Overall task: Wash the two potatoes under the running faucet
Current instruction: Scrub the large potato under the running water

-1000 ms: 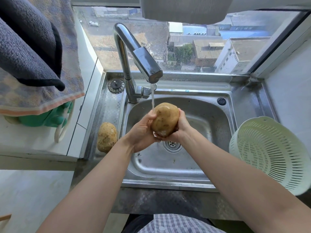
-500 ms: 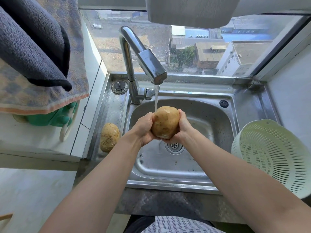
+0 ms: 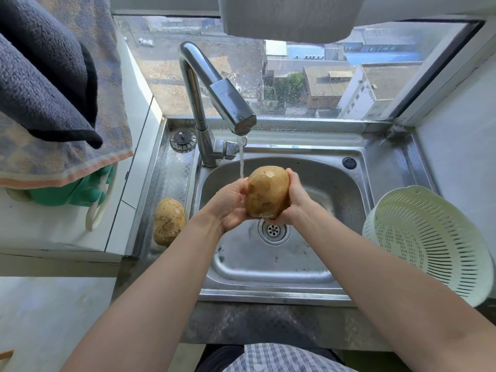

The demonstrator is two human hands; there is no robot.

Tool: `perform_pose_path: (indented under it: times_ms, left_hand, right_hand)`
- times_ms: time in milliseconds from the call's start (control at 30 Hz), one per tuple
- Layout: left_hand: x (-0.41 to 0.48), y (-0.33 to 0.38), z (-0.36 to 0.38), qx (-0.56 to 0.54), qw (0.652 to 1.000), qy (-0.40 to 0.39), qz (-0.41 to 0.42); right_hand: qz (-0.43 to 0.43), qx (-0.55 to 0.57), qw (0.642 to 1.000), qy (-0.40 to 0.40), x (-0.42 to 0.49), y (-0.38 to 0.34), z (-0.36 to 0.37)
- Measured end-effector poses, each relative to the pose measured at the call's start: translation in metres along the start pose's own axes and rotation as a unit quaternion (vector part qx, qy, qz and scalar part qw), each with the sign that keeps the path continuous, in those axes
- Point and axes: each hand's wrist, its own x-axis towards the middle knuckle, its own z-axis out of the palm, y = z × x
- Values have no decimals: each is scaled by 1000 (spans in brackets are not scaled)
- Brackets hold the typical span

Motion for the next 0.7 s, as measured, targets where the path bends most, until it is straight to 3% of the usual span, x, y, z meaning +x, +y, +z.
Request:
perform_pose_path:
  times_ms: [167, 233, 367, 500, 600, 700]
  left_hand:
    - [-9, -5, -4, 6, 997, 71, 43]
    - [-15, -6, -11, 58, 991, 99, 69]
    - [-22, -10, -23, 114, 969, 189, 113]
    - [-17, -13, -29, 122, 935, 293, 158]
    - [-11, -11, -18, 134, 937, 284, 155]
    - [-9, -11, 5, 127, 963, 207, 117]
  right_hand:
    - [-34, -52, 998, 25, 5, 4, 13]
    - [-38, -57, 997, 35, 10, 10, 22]
    - [-46, -86, 994, 57, 56, 17, 28]
    - [-74, -75, 993, 59, 42, 18, 29]
    - [-91, -59, 992, 58, 34, 16, 19]
    - [-106, -36, 990, 85, 14, 13, 10]
